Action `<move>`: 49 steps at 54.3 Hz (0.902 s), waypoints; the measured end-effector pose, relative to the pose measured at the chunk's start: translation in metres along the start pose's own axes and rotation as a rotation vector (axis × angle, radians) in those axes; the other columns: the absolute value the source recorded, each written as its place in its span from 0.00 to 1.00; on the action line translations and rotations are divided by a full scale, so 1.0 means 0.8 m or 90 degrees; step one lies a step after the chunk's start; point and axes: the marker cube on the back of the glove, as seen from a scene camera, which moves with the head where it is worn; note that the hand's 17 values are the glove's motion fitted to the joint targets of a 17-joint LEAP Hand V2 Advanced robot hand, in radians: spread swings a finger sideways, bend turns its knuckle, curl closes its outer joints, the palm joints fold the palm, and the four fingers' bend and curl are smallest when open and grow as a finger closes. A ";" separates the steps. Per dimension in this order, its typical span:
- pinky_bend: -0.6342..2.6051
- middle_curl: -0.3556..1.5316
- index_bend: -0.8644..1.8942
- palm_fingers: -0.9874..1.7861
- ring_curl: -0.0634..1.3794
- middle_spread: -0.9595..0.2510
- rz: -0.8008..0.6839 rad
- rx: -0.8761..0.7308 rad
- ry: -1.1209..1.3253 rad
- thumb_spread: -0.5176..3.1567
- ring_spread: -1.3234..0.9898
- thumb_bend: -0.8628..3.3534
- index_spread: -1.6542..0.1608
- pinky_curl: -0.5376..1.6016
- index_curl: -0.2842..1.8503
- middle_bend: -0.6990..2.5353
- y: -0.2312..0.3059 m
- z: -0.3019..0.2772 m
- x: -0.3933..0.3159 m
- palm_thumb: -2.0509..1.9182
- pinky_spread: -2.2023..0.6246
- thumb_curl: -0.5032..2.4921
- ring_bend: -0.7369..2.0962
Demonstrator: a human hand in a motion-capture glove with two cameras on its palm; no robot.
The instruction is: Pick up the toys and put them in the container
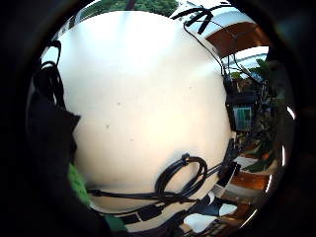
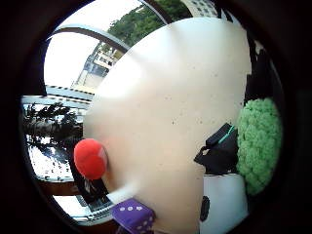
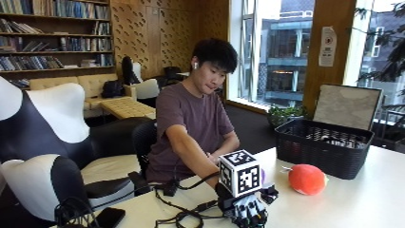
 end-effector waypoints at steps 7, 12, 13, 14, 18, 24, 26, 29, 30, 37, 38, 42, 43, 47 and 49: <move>0.52 0.47 0.47 0.77 0.39 0.55 -0.027 -0.014 -0.022 0.45 0.40 0.25 0.73 0.45 0.35 0.44 0.002 -0.047 -0.019 0.68 0.65 0.36 0.68; 0.52 0.51 0.50 0.77 0.41 0.53 -0.050 0.006 -0.026 0.42 0.40 0.25 0.72 0.46 0.39 0.48 0.001 -0.098 -0.034 0.68 0.64 0.38 0.70; 0.52 0.52 0.51 0.77 0.42 0.53 -0.056 0.014 -0.027 0.42 0.40 0.25 0.72 0.46 0.39 0.48 0.001 -0.110 -0.038 0.68 0.64 0.39 0.70; 0.51 0.53 0.52 0.77 0.42 0.52 -0.062 0.022 -0.027 0.41 0.40 0.25 0.71 0.46 0.40 0.49 0.002 -0.122 -0.042 0.68 0.64 0.39 0.70; 0.51 0.55 0.54 0.77 0.44 0.52 -0.081 0.052 -0.021 0.39 0.40 0.24 0.71 0.46 0.43 0.51 0.006 -0.170 -0.060 0.67 0.64 0.41 0.71; 0.52 0.58 0.56 0.75 0.45 0.53 -0.118 0.104 0.001 0.37 0.40 0.24 0.70 0.47 0.46 0.53 0.017 -0.253 -0.100 0.68 0.64 0.43 0.73; 0.52 0.59 0.57 0.75 0.46 0.53 -0.133 0.123 0.005 0.36 0.41 0.24 0.70 0.48 0.48 0.53 0.023 -0.282 -0.118 0.68 0.64 0.44 0.73; 0.53 0.60 0.57 0.74 0.46 0.53 -0.156 0.148 0.008 0.35 0.41 0.24 0.70 0.48 0.49 0.54 0.031 -0.314 -0.143 0.68 0.64 0.45 0.73; 0.53 0.61 0.57 0.74 0.46 0.53 -0.163 0.154 0.008 0.35 0.41 0.24 0.70 0.48 0.50 0.54 0.035 -0.323 -0.151 0.68 0.64 0.45 0.74; 0.53 0.63 0.58 0.73 0.48 0.53 -0.213 0.179 -0.001 0.33 0.41 0.24 0.69 0.49 0.53 0.55 0.060 -0.373 -0.222 0.67 0.64 0.47 0.74; 0.53 0.63 0.58 0.73 0.48 0.53 -0.219 0.180 -0.004 0.33 0.41 0.24 0.69 0.49 0.53 0.55 0.063 -0.378 -0.233 0.67 0.64 0.48 0.74; 0.54 0.64 0.57 0.73 0.48 0.53 -0.254 0.182 -0.017 0.32 0.41 0.24 0.69 0.50 0.55 0.55 0.082 -0.390 -0.284 0.67 0.64 0.49 0.75; 0.54 0.65 0.57 0.72 0.48 0.53 -0.266 0.179 -0.023 0.32 0.41 0.24 0.69 0.50 0.55 0.55 0.088 -0.392 -0.299 0.67 0.64 0.49 0.75; 0.54 0.65 0.57 0.72 0.49 0.53 -0.304 0.166 -0.048 0.31 0.41 0.24 0.69 0.50 0.57 0.55 0.106 -0.392 -0.356 0.67 0.64 0.50 0.75; 0.54 0.66 0.57 0.72 0.49 0.53 -0.331 0.162 -0.052 0.31 0.41 0.24 0.68 0.50 0.57 0.55 0.115 -0.388 -0.384 0.67 0.64 0.51 0.75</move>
